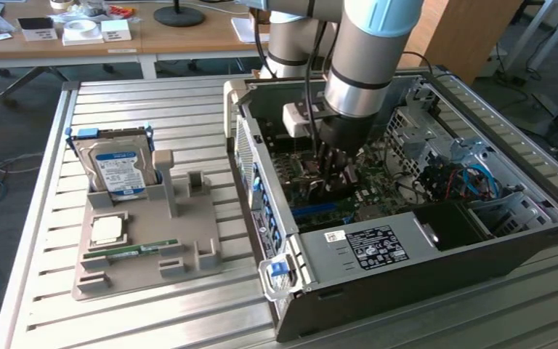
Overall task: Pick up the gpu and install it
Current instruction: 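Insert the gpu into the slot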
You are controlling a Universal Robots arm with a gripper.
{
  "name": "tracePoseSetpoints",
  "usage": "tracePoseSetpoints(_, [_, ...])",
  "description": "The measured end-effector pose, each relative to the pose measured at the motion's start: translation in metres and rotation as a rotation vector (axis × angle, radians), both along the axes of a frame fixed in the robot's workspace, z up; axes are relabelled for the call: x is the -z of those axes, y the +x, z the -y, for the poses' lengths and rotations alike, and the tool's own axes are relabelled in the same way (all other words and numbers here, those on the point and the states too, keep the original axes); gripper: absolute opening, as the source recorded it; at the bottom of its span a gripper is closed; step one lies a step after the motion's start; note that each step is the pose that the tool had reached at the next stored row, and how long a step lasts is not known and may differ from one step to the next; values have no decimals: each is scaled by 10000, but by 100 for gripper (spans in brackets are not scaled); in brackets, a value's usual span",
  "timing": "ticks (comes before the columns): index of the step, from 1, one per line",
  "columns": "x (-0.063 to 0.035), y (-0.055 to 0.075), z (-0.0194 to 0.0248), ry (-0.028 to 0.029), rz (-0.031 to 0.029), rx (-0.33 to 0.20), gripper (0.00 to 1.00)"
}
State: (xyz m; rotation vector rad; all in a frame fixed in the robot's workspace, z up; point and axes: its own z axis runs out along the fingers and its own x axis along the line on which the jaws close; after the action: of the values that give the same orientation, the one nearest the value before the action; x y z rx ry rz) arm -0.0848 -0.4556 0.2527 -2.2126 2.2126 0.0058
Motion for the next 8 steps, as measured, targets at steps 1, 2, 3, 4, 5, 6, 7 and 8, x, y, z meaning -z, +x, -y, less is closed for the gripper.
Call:
tracePoseSetpoints(1, [3,-2,0,-2,0,3,27])
tracePoseSetpoints(2, [6,-3,1,-3,-1,5,27])
tracePoseSetpoints(3, [7,-6,1,-4,0,11,27])
tracePoseSetpoints(4, [9,-11,0,-3,1,20,27])
tracePoseSetpoints(5, [9,-13,0,-2,0,23,27])
tracePoseSetpoints(6, [10,-14,1,0,0,26,27])
tracePoseSetpoints(7, [10,-15,4,-1,0,32,27])
tracePoseSetpoints(8, [10,-16,8,-1,0,35,27])
